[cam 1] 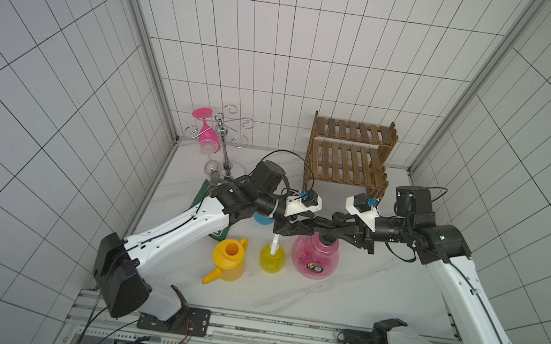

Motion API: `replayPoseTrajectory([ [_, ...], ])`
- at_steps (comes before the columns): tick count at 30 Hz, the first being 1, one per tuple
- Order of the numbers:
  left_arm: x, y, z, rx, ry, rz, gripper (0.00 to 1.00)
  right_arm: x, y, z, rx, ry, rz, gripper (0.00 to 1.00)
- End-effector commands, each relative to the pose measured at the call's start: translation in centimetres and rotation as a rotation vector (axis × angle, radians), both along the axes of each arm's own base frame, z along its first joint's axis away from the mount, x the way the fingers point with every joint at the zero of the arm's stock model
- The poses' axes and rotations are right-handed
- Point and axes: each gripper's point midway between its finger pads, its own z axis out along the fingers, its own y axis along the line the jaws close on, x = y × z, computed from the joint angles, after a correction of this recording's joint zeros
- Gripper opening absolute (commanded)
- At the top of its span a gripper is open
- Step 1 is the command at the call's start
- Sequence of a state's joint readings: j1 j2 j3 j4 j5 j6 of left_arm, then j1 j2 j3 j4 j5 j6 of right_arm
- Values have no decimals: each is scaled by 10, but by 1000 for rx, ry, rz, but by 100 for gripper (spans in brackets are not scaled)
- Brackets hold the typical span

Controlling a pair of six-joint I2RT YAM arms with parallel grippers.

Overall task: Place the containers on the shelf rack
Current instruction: 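Pick up a container from the center of the board.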

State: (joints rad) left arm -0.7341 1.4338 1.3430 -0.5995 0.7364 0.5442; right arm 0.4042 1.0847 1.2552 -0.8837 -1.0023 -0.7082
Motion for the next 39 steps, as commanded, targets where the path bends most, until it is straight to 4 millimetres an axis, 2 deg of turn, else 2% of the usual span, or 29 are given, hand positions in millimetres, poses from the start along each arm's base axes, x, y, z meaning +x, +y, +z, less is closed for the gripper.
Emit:
replayPoseTrajectory([
  [1, -6, -5, 3, -25, -13, -52, 37, -10, 4, 19, 38, -37, 49, 0],
  [5, -7, -6, 8, -34, -15, -58, 15, -11, 3, 21, 35, -43, 44, 0],
  [6, -8, -6, 10, -38, -14, -60, 10, -11, 3, 22, 33, -46, 39, 3],
  [9, -9, -4, 17, -42, -9, -56, 0, -7, 0, 25, 28, -59, -9, 35],
  [11, -10, 0, 21, -41, -4, -50, 0, -2, -3, 32, 42, -67, -66, 51],
  [15, -4, 13, 43, -106, 19, -36, 0, 6, -12, 58, 165, -50, -164, 67],
  [16, -1, 17, 49, -127, 28, -25, 0, 7, -15, 66, 205, -36, -184, 79],
  [17, 1, 20, 55, -145, 34, -18, 0, 10, -19, 71, 244, -20, -209, 98],
  [21, 6, 29, 72, -186, 27, 11, 0, 11, -32, 84, 350, -2, -290, 99],
  [26, 6, 32, 89, -214, 4, 13, 0, 20, -50, 70, 387, 67, -469, 99],
  [33, 3, 28, 109, -273, 4, -25, 0, 17, -50, 52, 440, 120, -451, 99],
  [37, -2, 24, 113, -302, 16, -63, 0, 34, -49, 61, 537, 152, -472, 99],
  [39, -3, 22, 113, -307, 23, -74, 0, 42, -47, 74, 613, 167, -452, 99],
])
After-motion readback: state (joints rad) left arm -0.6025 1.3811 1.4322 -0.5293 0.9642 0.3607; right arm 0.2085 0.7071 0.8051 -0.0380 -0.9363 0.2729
